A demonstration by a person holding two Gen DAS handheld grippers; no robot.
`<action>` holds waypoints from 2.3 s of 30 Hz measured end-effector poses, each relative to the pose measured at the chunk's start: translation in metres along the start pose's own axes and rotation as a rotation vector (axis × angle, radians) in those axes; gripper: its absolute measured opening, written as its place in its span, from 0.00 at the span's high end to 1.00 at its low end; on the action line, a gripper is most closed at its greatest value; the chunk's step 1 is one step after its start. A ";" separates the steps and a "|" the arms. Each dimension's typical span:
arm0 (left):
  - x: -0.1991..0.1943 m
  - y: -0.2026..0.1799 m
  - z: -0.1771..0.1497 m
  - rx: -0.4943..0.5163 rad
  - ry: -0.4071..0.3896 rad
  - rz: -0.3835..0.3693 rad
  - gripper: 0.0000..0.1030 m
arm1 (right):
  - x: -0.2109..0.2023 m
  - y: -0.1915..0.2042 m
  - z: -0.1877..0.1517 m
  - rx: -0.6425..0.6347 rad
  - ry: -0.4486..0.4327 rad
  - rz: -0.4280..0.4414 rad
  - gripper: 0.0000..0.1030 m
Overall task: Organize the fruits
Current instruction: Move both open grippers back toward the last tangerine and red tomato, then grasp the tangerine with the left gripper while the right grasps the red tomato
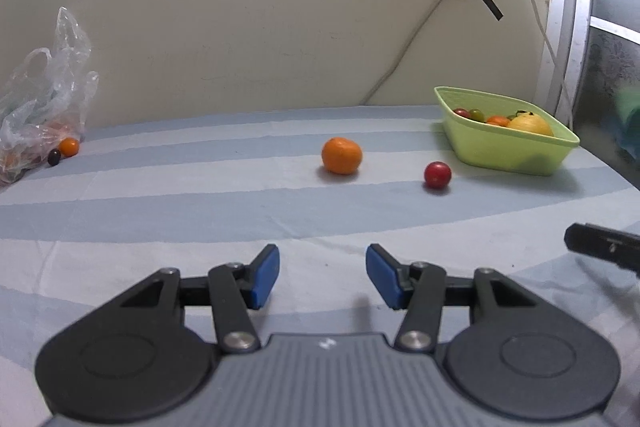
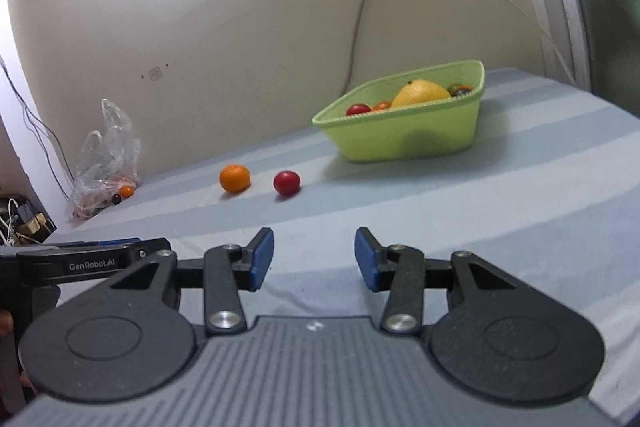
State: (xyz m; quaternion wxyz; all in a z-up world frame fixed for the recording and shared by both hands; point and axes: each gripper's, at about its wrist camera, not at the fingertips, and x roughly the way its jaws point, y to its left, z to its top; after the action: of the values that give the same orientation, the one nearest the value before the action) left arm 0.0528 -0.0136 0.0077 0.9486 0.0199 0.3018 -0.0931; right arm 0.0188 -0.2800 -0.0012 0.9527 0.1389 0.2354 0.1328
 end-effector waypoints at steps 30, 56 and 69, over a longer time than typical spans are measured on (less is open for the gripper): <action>0.007 0.012 -0.006 -0.046 0.014 -0.037 0.48 | 0.021 0.040 -0.014 -0.092 0.074 -0.002 0.52; 0.004 0.009 -0.009 -0.048 0.001 -0.051 0.44 | 0.022 0.051 -0.018 -0.126 0.087 0.022 0.50; 0.005 0.011 -0.008 -0.061 0.014 -0.068 0.41 | 0.023 0.057 -0.018 -0.116 0.095 0.063 0.50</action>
State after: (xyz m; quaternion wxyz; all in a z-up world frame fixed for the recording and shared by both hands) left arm 0.0541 -0.0031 -0.0019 0.9430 -0.0187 0.3114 -0.1157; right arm 0.0196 -0.2164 -0.0071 0.9423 0.0841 0.2678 0.1827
